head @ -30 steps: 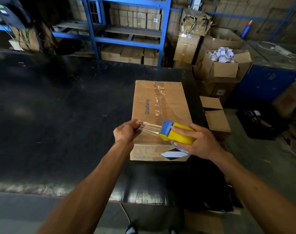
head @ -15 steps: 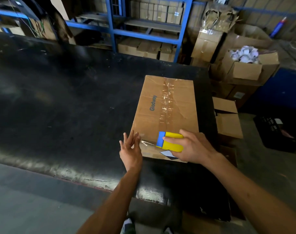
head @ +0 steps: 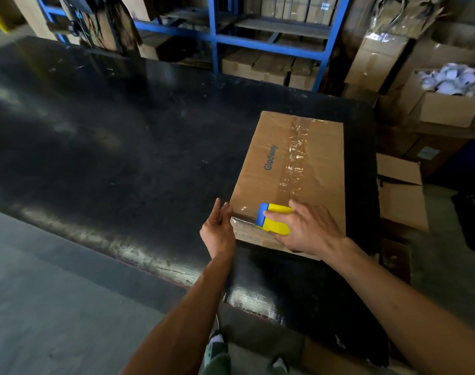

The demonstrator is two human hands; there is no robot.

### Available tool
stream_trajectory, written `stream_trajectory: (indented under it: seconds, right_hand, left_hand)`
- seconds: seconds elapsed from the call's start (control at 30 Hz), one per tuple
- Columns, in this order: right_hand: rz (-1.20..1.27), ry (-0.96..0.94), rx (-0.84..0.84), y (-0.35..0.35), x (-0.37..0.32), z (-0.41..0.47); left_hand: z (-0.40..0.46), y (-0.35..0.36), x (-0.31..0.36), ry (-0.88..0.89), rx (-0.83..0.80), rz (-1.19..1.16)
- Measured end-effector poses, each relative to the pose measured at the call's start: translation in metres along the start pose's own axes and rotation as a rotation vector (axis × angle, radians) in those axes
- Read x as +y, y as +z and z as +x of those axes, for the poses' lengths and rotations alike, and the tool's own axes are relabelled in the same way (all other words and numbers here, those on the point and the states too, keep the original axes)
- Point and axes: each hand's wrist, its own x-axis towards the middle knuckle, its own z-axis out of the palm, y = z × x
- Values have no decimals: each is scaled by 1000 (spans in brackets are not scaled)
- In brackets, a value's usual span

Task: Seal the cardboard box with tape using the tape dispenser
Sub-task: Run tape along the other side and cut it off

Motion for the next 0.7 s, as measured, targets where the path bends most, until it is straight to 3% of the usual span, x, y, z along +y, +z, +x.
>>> stream_trajectory:
  seconds: [0.5,0.57,0.7]
  right_hand:
    - [20,71,5,-3,-9,-3]
    - [16,76,13,-3,-9,-3]
    - [7,83,24,-1,-11,-3]
  left_hand:
    - [34,-31,-11,180,-378,293]
    - [46,-35,-12,404,-408,423]
    - [70,-35,-9,1156,-587,658]
